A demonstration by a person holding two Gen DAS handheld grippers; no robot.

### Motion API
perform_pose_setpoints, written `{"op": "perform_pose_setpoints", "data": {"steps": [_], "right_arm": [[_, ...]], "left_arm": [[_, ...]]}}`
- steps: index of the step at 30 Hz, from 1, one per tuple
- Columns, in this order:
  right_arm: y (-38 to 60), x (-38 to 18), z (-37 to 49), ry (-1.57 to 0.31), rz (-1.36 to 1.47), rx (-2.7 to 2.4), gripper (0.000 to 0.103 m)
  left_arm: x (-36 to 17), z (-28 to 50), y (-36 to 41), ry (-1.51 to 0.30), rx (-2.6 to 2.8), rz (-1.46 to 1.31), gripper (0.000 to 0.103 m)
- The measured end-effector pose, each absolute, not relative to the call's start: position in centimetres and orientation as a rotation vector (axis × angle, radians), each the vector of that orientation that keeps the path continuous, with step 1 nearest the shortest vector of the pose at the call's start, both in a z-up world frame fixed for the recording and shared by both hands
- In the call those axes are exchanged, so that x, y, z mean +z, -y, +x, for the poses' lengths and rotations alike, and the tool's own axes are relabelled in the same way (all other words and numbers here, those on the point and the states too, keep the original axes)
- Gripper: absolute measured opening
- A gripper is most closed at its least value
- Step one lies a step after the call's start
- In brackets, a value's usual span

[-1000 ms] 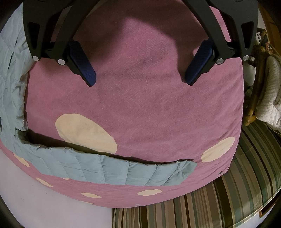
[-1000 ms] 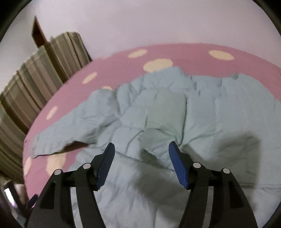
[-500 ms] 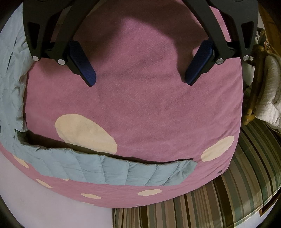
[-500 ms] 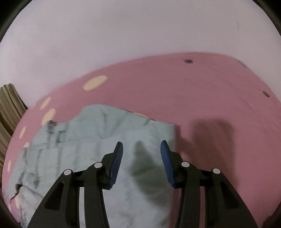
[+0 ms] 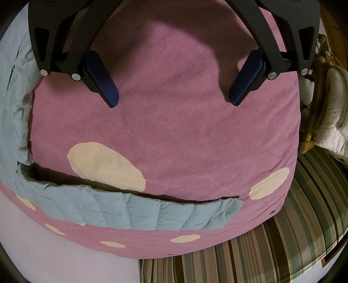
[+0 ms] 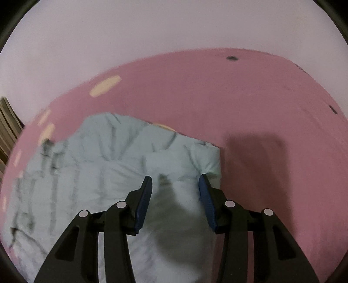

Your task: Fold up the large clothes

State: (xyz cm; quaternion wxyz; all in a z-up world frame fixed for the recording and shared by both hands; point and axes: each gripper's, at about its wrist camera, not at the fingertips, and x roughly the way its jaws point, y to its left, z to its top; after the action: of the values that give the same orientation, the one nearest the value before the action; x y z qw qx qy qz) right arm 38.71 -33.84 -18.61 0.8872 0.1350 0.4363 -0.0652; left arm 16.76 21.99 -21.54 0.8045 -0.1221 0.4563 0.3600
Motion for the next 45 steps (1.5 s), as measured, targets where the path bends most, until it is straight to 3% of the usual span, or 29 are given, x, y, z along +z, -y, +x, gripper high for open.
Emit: {"op": "perform_pose_setpoints", "data": {"steps": [1, 3, 5, 15, 26, 41, 44, 45], "right_arm": [[33.1, -18.1, 38.0, -0.89, 0.279, -0.121, 0.049], [31.6, -17.5, 36.6, -0.865, 0.284, -0.099, 0.06], [30.5, -17.8, 36.2, -0.87, 0.289, -0.077, 0.064], [27.6, -23.2, 35.9, -0.948, 0.147, -0.132, 0.066], [26.8, -23.6, 35.9, -0.929, 0.088, -0.153, 0.074], [26.4, -23.6, 35.4, -0.921, 0.081, -0.15, 0.079], [26.4, -23.6, 35.4, -0.921, 0.079, -0.152, 0.079], [26.4, -23.6, 35.4, -0.92, 0.078, -0.153, 0.079]], "left_arm": [[-21.5, 16.8, -22.0, -0.977, 0.771, -0.261, 0.101], [-21.5, 16.7, -22.0, -0.976, 0.77, -0.263, 0.101], [-21.5, 16.7, -22.1, -0.975, 0.768, -0.268, 0.101], [-21.5, 16.8, -21.8, -0.974, 0.768, -0.268, 0.101], [-21.0, 16.1, -22.7, -0.958, 0.684, -0.321, 0.101], [-18.4, 16.7, -40.3, -0.717, 0.688, -0.629, 0.099], [-19.6, 18.0, -43.0, -0.748, 0.694, -0.659, 0.084], [-20.0, 18.3, -43.7, -0.757, 0.691, -0.674, 0.083]]}}
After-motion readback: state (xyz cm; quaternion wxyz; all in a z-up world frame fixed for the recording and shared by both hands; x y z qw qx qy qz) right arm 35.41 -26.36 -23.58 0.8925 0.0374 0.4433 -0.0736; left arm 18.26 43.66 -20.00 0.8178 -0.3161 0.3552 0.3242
